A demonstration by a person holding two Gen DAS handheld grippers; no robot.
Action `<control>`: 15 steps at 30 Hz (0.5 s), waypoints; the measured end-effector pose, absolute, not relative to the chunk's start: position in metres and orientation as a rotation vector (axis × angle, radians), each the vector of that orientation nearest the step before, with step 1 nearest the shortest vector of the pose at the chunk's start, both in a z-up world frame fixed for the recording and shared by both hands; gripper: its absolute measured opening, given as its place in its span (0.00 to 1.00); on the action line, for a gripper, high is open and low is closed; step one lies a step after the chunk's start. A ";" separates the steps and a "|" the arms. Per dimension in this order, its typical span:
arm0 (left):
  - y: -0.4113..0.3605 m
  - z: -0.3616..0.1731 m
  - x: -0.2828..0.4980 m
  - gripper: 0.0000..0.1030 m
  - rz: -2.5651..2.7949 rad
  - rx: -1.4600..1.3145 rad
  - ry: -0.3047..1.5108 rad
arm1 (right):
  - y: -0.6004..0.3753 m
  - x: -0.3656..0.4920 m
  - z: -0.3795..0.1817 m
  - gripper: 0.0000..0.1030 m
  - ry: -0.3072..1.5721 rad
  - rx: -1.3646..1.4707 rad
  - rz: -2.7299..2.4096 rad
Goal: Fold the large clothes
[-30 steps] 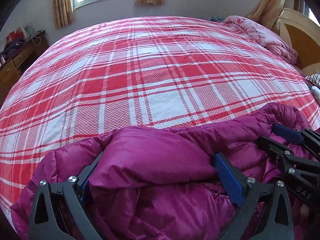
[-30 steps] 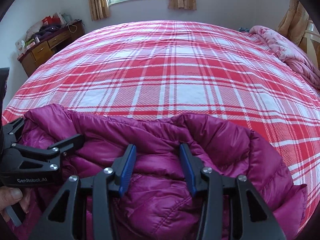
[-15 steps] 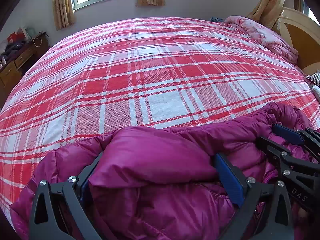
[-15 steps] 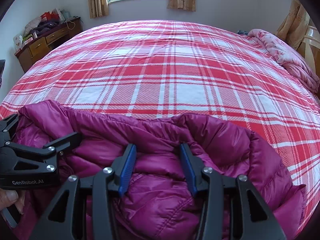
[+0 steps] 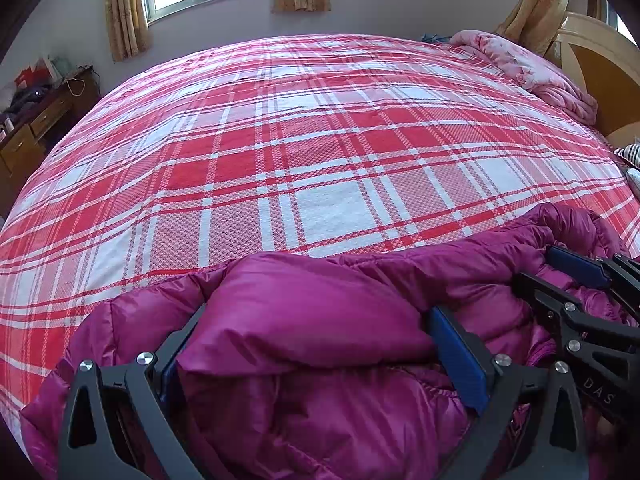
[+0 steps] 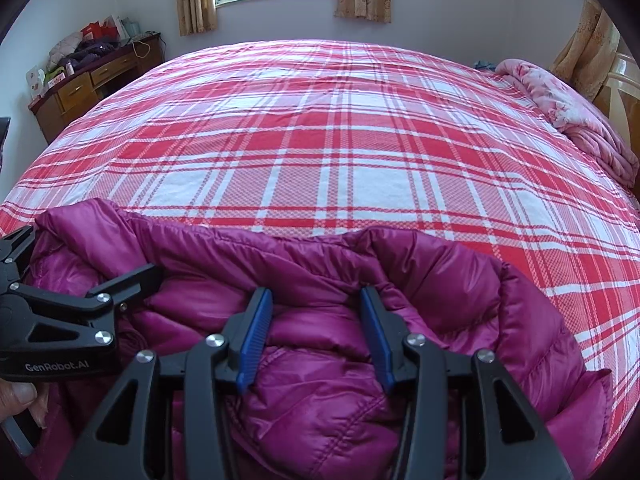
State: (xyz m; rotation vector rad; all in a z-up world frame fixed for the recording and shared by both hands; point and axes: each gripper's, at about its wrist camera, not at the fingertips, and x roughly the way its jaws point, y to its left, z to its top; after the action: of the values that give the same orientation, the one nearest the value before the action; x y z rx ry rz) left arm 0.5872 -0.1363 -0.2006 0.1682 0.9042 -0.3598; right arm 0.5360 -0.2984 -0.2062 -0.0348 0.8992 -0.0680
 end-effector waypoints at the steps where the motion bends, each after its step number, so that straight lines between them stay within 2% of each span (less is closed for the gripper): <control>1: -0.136 -0.201 0.587 0.99 -0.359 0.169 0.904 | -0.298 0.536 -0.206 0.47 0.899 -0.036 -0.068; 15: -0.135 -0.197 0.590 0.99 -0.366 0.175 0.926 | -0.297 0.537 -0.201 0.50 0.903 -0.066 -0.056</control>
State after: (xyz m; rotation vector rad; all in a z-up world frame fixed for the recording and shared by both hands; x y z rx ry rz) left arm 0.5900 -0.1345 -0.1975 0.1754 0.9265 -0.3657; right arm 0.5368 -0.2969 -0.2015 -0.0665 0.9031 -0.0558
